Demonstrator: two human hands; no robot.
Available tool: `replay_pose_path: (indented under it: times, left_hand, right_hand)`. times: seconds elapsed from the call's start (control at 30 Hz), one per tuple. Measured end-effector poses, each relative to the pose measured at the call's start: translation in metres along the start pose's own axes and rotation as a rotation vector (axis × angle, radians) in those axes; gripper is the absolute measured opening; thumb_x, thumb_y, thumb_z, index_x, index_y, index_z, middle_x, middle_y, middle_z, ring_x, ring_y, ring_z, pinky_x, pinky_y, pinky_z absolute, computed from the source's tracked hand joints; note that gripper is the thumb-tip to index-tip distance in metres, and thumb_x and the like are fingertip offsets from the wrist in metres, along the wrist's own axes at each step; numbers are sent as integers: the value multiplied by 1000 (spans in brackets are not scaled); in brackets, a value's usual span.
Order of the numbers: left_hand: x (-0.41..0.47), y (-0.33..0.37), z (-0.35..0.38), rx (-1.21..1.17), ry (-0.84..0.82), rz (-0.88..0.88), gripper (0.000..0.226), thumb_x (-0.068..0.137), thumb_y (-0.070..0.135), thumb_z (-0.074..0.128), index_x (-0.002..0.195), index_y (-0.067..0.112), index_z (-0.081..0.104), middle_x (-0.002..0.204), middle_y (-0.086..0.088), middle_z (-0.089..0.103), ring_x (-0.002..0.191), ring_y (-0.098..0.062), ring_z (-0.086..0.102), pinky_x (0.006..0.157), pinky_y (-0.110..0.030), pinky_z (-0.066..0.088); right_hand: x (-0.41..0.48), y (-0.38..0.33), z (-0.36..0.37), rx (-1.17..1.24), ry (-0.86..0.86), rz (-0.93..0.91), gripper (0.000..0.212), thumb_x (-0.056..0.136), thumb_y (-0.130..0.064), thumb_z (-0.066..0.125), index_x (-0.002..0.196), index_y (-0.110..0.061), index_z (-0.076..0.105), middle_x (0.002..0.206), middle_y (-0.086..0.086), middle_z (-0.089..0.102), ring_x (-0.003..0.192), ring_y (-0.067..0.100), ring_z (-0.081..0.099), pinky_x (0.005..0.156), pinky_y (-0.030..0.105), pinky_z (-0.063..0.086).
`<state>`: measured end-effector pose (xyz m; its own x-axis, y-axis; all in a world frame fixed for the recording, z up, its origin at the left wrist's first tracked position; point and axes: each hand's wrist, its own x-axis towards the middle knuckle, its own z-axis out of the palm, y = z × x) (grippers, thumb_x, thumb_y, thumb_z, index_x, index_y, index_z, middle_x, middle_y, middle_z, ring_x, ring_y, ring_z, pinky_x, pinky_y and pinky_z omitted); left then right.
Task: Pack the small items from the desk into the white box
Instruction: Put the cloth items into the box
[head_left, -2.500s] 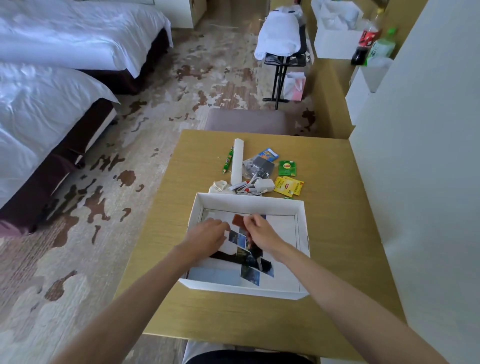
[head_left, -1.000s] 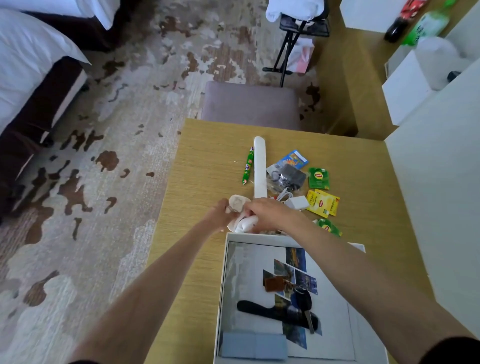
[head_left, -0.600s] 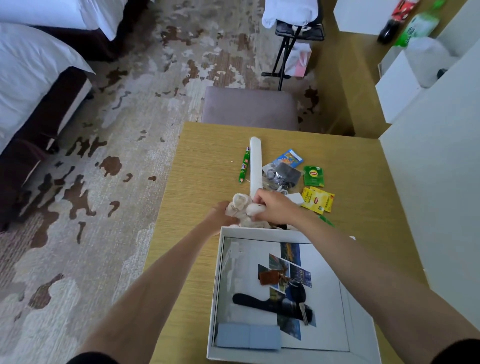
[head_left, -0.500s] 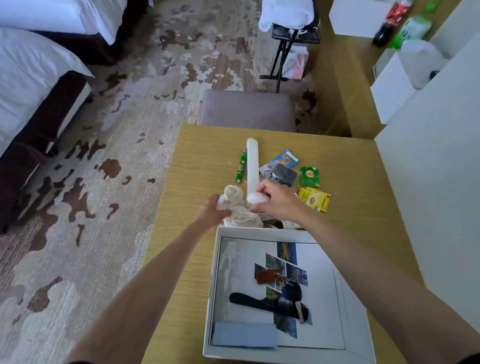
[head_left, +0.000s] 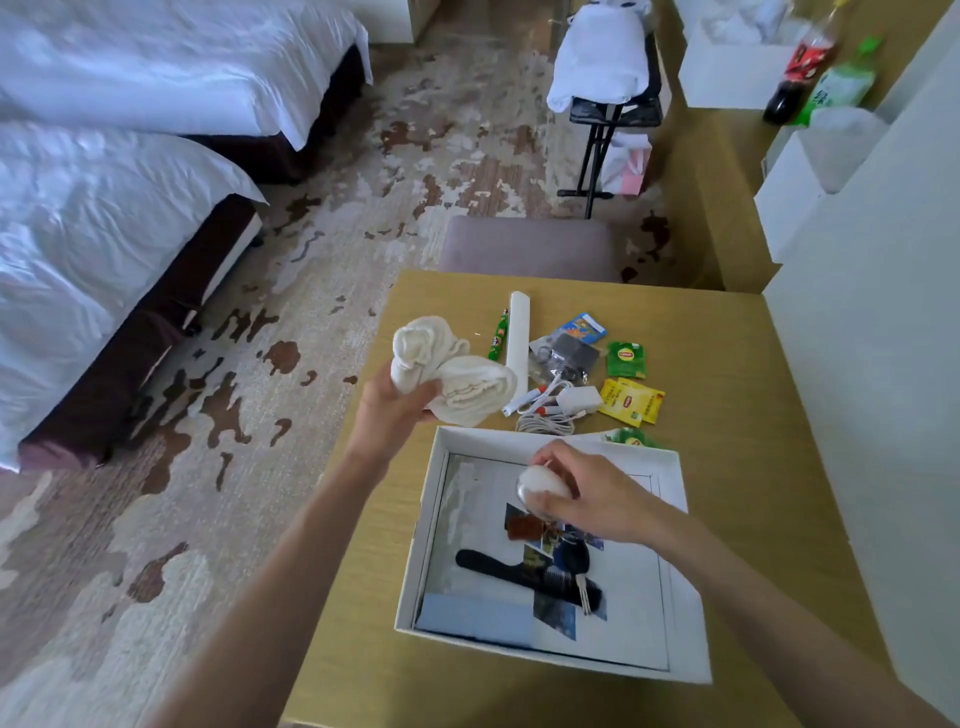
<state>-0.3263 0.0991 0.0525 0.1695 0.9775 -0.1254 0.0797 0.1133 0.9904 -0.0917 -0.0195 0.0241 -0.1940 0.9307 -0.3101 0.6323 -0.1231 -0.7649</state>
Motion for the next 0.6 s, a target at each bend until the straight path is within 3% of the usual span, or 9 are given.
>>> replay_pose_path:
  times: [0.17, 0.3, 0.4, 0.5, 0.57, 0.6]
  left_hand:
    - [-49, 5, 6, -133, -42, -35, 32, 87, 3, 62, 117, 12, 60, 110, -9, 70, 97, -21, 70, 72, -35, 60]
    - [-82, -3, 14, -216, -31, -134, 35, 87, 5, 63, 122, 8, 59, 116, -11, 69, 104, -25, 68, 77, -37, 59]
    - [-99, -12, 19, -235, -47, -190, 35, 87, 7, 63, 122, 9, 59, 118, -12, 68, 106, -25, 67, 84, -40, 58]
    - [-106, -18, 21, -311, -70, -218, 35, 87, 6, 63, 121, 12, 60, 118, -10, 68, 107, -26, 66, 87, -43, 57]
    - [-106, -19, 22, -394, -82, -238, 35, 87, 5, 63, 120, 13, 60, 118, -9, 69, 108, -25, 66, 84, -40, 58]
    - [-106, -19, 23, -438, -88, -254, 35, 86, 4, 63, 120, 13, 60, 118, -9, 69, 108, -25, 66, 81, -37, 58]
  right_hand:
    - [-6, 31, 42, -222, -203, 70, 39, 87, -44, 60, 120, -27, 48, 117, 1, 61, 93, 16, 58, 74, 30, 46]
    - [-12, 37, 57, -262, -191, -1, 42, 84, -44, 65, 122, -29, 56, 123, 0, 60, 107, 20, 57, 84, 30, 44]
    - [-17, 37, 59, -293, -192, 11, 49, 80, -48, 68, 124, -28, 58, 122, 0, 59, 105, 18, 57, 82, 29, 44]
    - [-24, 35, 51, -275, -35, 69, 42, 81, -43, 69, 119, -26, 61, 110, -4, 62, 98, 15, 61, 79, 30, 49]
    - [-29, 24, 42, -80, 149, 84, 28, 86, -48, 63, 101, -25, 65, 96, -10, 67, 83, 5, 63, 69, 24, 47]
    - [-32, 14, 37, 96, 223, 90, 34, 88, -56, 57, 93, -24, 67, 90, -11, 69, 75, 1, 63, 63, 21, 45]
